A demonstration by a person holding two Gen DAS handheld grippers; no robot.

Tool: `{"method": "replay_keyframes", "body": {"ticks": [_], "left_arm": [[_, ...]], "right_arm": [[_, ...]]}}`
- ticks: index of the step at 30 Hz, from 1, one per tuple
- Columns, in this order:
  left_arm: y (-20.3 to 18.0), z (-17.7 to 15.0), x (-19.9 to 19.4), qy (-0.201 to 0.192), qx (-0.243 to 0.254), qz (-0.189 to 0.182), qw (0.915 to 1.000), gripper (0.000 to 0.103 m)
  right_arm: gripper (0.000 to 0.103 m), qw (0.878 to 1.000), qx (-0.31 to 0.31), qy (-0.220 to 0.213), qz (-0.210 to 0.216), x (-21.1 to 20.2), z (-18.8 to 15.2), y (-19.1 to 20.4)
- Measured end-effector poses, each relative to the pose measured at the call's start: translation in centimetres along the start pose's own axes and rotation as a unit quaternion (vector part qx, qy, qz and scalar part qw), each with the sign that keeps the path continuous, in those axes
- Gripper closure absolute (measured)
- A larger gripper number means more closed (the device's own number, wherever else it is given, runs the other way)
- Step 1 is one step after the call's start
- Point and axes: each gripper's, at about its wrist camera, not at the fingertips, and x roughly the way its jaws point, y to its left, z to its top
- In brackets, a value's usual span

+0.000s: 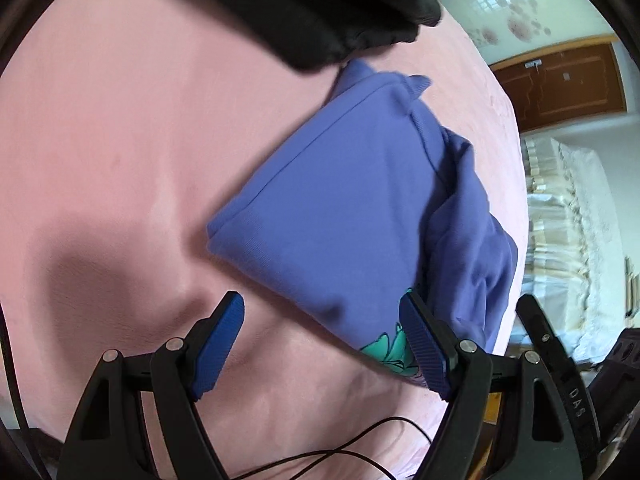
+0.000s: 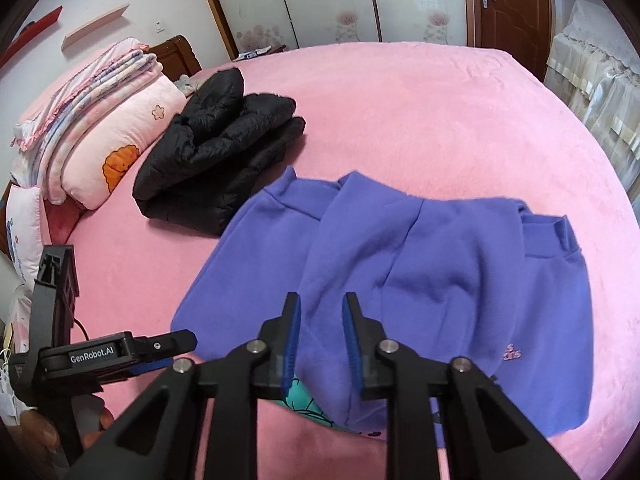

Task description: Fold large clothes

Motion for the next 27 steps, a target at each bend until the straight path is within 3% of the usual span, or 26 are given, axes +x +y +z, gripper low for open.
{"method": "replay_keyframes", "body": {"ticks": [7,16,20,21,24,27], "left_arm": [[1.8,1.0,3.3,-0.009,-0.017,-0.059,0.9981,0.024],[2.1,2.9,6.8,-0.014,-0.035,-0.088,0.9954,0.020],[1.3,3.5,7.3,-0.013,-0.050,-0.076,0.9958,0.020],[0.8,3.6,7.3,-0.010,-0.048,-0.065,0.9967,0.024],[-0.8,3.6,6.3,-0.010,-0.017,-0.036,0.9992,0.051],[-2.7,3.6,5.6,-0.014,0.016,-0.031,0.9993,0.065]], "right_arm": [[0.086,1.000,-0.004,0.021,-0.014,2.4,-2.0,0.2],[0.086,0.999,0.019,0.046,-0.016,4.8,-4.3,-0.8],[0.087,0.998,0.024,0.051,-0.009,5.4,-4.9,-1.0],[0.087,0.998,0.024,0.051,-0.011,5.5,-5.0,-1.0],[0.087,0.998,0.028,0.050,-0.013,5.8,-5.2,-1.0],[0.087,0.998,0.034,0.049,-0.014,5.9,-5.4,-1.0]]}}
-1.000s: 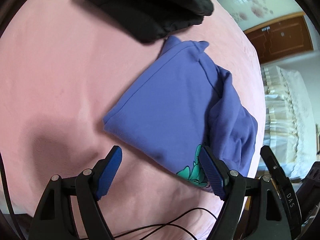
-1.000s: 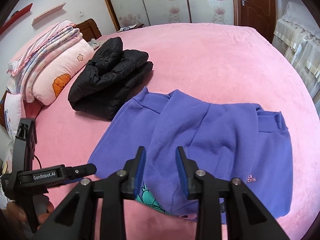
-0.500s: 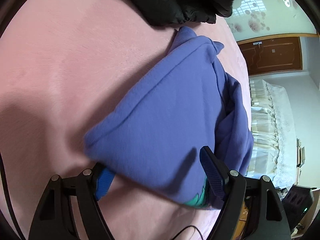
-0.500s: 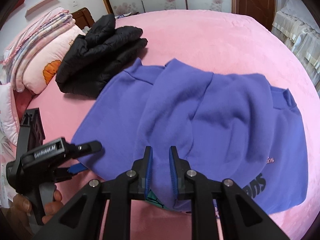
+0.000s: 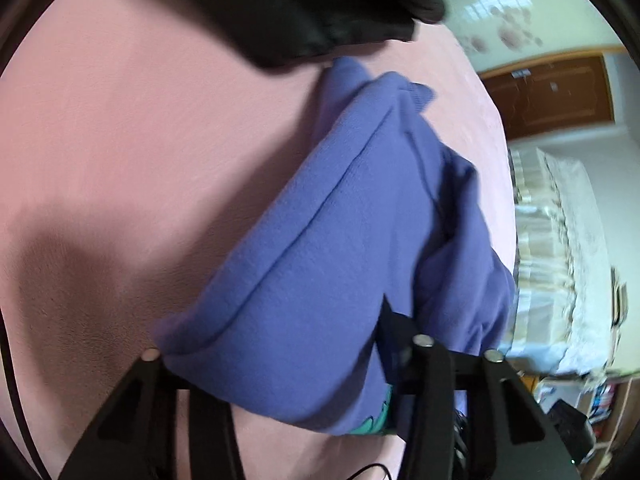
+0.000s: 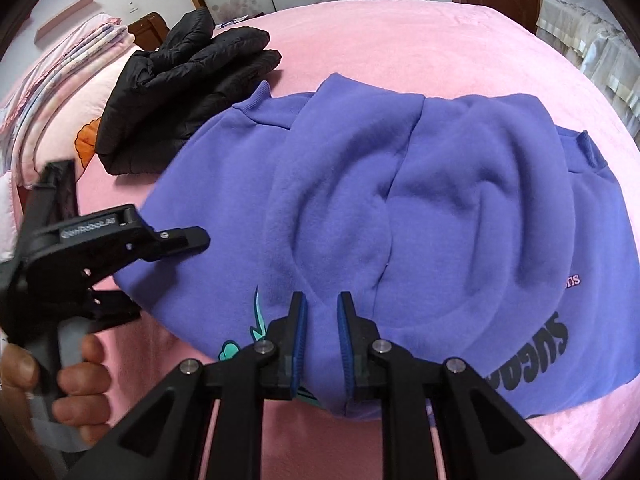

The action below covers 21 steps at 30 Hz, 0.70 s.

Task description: Fold large clothes

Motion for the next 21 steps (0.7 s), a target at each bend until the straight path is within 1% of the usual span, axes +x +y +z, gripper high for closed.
{"method": "replay_keyframes", "body": {"ticks": [1,3,4,5,7,8,9,10,11,12,14,18,19,21], "left_arm": [[-0.8,-0.1,-0.2,-0.003,0.016,0.002,0.9999,0.070],[-2.7,-0.4,-0.8,-0.014,0.058,0.005,0.9982,0.075],[-4.2,-0.8,-1.4,-0.026,0.095,0.003,0.9951,0.077],[-5.2,-1.1,-1.9,-0.034,0.120,0.004,0.9922,0.078],[-8.2,-2.6,-3.0,-0.058,0.199,0.008,0.9783,0.083],[-9.4,-3.2,-3.4,-0.067,0.228,0.008,0.9713,0.085],[-10.4,-3.8,-3.8,-0.074,0.255,0.008,0.9640,0.089],[-12.0,-4.8,-4.3,-0.085,0.300,0.005,0.9501,0.092],[-13.2,-5.2,-4.5,-0.090,0.326,0.008,0.9411,0.092],[-14.4,-6.0,-4.6,-0.096,0.361,0.014,0.9277,0.092],[-15.9,-7.0,-4.8,-0.099,0.396,0.009,0.9130,0.093],[-18.4,-8.4,-5.4,-0.105,0.436,-0.004,0.8937,0.093],[-19.4,-8.9,-5.3,-0.107,0.452,-0.007,0.8854,0.093],[-20.6,-10.1,-5.3,-0.108,0.476,-0.008,0.8729,0.093]], "right_arm": [[0.087,1.000,0.000,0.001,0.002,0.1,-0.1,0.0],[0.087,1.000,0.000,0.004,0.003,0.2,-0.1,-0.1],[0.087,1.000,0.003,0.007,0.007,0.2,-0.2,-0.3],[0.087,1.000,0.007,0.009,0.010,0.3,-0.2,-0.5],[0.087,1.000,0.019,0.013,0.020,0.2,-0.1,-1.0],[0.088,0.999,0.027,0.014,0.026,0.1,0.0,-1.4],[0.088,0.999,0.034,0.015,0.031,0.1,0.0,-1.7],[0.088,0.998,0.040,0.015,0.038,0.0,0.0,-2.1],[0.088,0.997,0.049,0.016,0.050,-0.1,-0.1,-2.6],[0.088,0.997,0.054,0.016,0.060,-0.1,-0.1,-3.0],[0.088,0.995,0.064,0.018,0.077,-0.4,-0.2,-3.8],[0.088,0.989,0.091,0.027,0.112,-1.4,-0.3,-5.9],[0.088,0.988,0.093,0.029,0.120,-1.7,-0.4,-6.4],[0.088,0.987,0.088,0.029,0.130,-2.1,-0.7,-7.4]]}}
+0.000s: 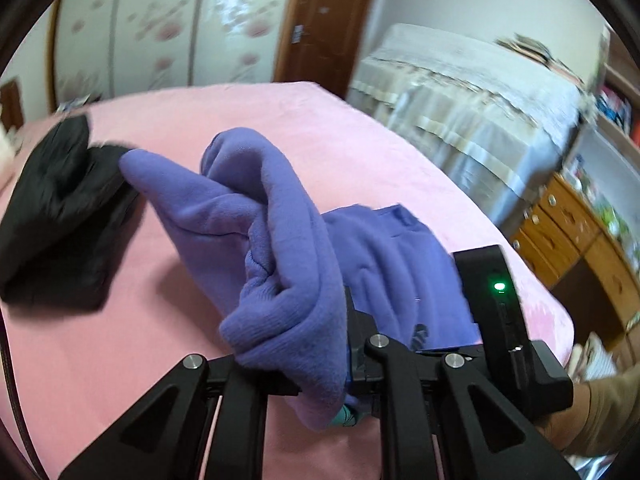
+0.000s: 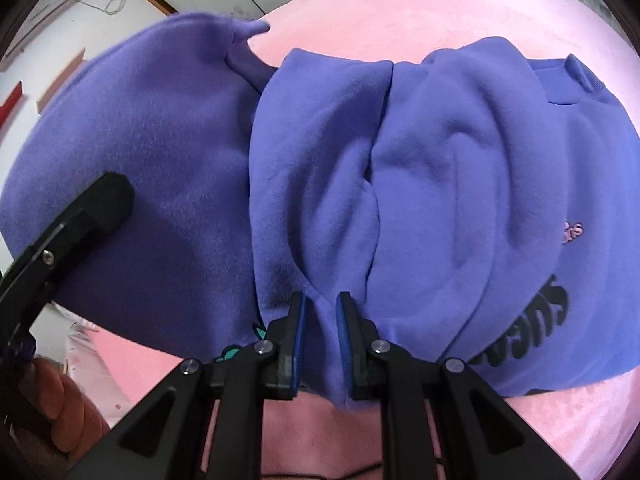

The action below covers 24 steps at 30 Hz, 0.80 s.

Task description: Fold large clothes

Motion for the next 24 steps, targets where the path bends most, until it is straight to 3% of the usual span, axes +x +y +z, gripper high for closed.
{"method": "replay_keyframes", "body": {"ticks": [5,10,13,16,24], "left_arm": [[-4.7,0.7,0.0,-0.003,0.062,-0.033,0.9975,0.093],[-9.4,0.9,0.5,0.002,0.110,-0.073,0.9913,0.093],[-12.2,1.1,1.7,0.010,0.138,-0.089,0.9863,0.093],[-14.3,1.4,3.3,0.021,0.139,-0.105,0.9845,0.093],[-18.2,1.5,10.2,0.086,0.112,-0.090,0.9858,0.092]], "right_arm": [[0.089,0.999,0.033,-0.004,0.037,-1.1,-0.6,-2.9],[0.089,0.988,0.121,-0.018,0.098,-2.5,-1.7,-7.6],[0.089,0.985,0.136,-0.022,0.107,-3.7,-2.4,-9.4],[0.088,0.988,0.129,-0.029,0.086,-5.7,-3.0,-10.9],[0.087,0.986,0.143,-0.064,-0.057,-12.6,-4.5,-16.7]]}}
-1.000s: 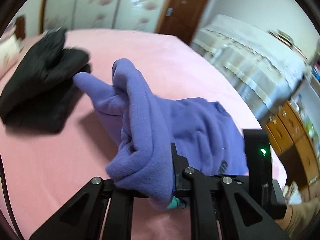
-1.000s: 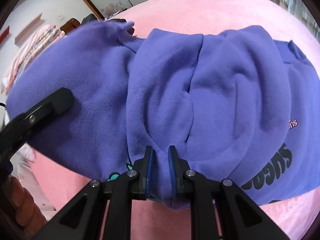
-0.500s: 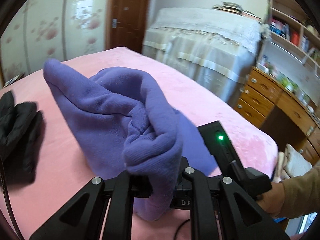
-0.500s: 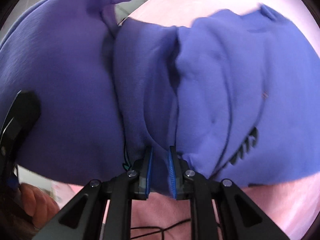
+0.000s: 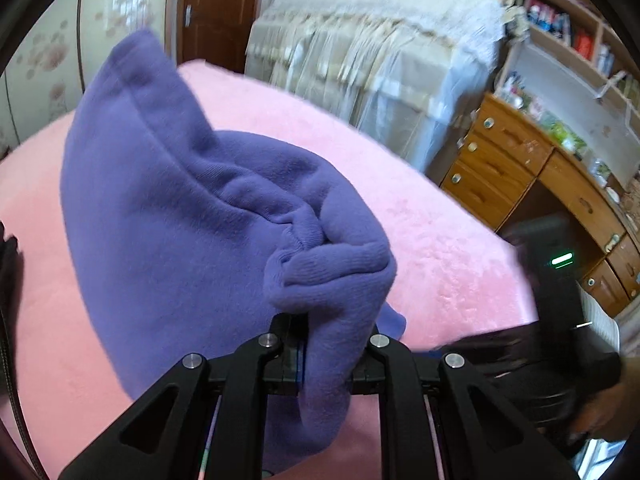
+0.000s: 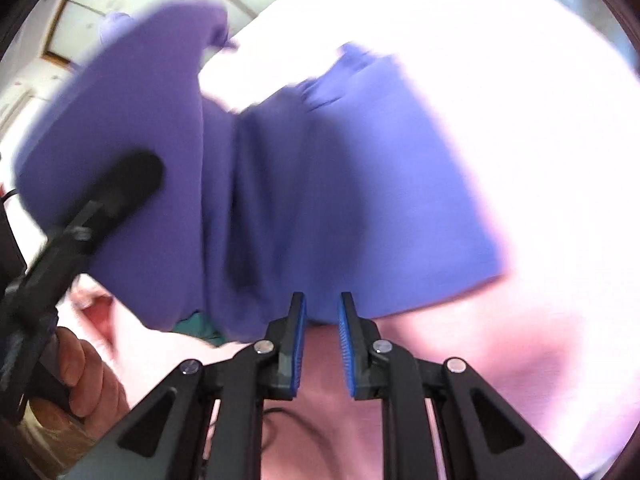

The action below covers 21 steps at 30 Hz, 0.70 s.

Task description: Fold large clothes

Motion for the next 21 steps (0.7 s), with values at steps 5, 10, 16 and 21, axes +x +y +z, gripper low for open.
{"method": "replay_keyframes", "body": {"ticks": [5,10,16,21], "left_arm": [[0.0,-0.5,5.1,0.046,-0.041,0.000,0.9981,0.092],[-1.2,-1.6,8.3,0.072,-0.027,0.011,0.9970,0.092],[-1.1,-2.9,7.1,0.046,-0.038,-0.002,0.9982,0.092],[0.3,-3.7,6.2,0.037,-0.046,-0.014,0.9982,0.092]], "right_arm": [[0.087,0.998,0.003,-0.045,-0.036,-3.0,2.1,-1.3],[0.087,0.998,0.010,-0.064,-0.027,-4.0,4.6,-1.5],[0.083,0.998,0.055,-0.011,0.032,-2.5,4.3,-1.4],[0.077,0.992,0.092,0.010,0.081,-1.5,5.3,-1.6]]}}
